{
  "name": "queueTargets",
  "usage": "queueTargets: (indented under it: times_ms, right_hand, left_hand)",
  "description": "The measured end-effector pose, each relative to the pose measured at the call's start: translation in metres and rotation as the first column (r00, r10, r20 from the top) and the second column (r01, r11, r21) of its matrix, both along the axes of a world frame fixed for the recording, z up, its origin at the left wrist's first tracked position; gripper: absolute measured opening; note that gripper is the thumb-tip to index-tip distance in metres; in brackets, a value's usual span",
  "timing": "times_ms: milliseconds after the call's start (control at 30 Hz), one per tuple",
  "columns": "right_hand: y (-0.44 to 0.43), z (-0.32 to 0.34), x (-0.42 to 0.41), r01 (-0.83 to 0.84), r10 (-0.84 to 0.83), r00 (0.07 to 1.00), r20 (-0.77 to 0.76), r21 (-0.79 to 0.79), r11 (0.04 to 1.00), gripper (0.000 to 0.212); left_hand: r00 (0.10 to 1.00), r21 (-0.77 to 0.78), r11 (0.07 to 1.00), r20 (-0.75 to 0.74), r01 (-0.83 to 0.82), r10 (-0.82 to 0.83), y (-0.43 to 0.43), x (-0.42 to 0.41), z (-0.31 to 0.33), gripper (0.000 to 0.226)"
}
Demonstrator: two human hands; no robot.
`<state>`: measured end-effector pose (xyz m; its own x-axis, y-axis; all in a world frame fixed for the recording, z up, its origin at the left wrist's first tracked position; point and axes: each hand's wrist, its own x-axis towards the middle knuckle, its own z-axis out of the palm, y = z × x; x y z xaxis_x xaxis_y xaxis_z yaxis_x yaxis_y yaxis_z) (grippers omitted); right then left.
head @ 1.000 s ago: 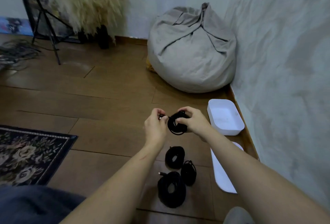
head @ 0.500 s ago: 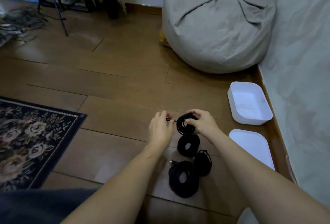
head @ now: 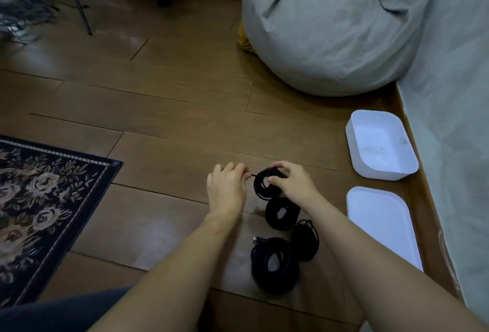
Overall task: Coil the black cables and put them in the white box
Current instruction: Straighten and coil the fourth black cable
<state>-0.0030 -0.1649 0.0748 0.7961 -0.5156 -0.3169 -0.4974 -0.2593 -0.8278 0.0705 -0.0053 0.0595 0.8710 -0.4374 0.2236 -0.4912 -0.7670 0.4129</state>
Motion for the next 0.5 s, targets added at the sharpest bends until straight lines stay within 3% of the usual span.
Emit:
queueTargets:
  times_ms: [167, 400, 500]
  right_hand:
    - [0.012, -0.015, 0.003, -0.036, 0.035, 0.997, -0.064, -0.002, 0.999, 0.030]
    - [0.019, -0.038, 0.002, 0.021, -0.018, 1.000, -0.021, 0.162, 0.987, 0.026]
    - [0.024, -0.046, 0.008, 0.047, -0.049, 0.999, 0.001, 0.262, 0.964, 0.028]
  left_hand:
    - [0.999, 0.074, 0.996, -0.022, -0.048, 0.049, 0.009, 0.000, -0.021, 0.014]
    - [0.948, -0.002, 1.000, -0.317, 0.025, -0.025, 0.015, -0.003, -0.040, 0.033]
    - [0.864, -0.139, 0.990, -0.500, -0.017, -0.055, 0.017, -0.006, -0.047, 0.044]
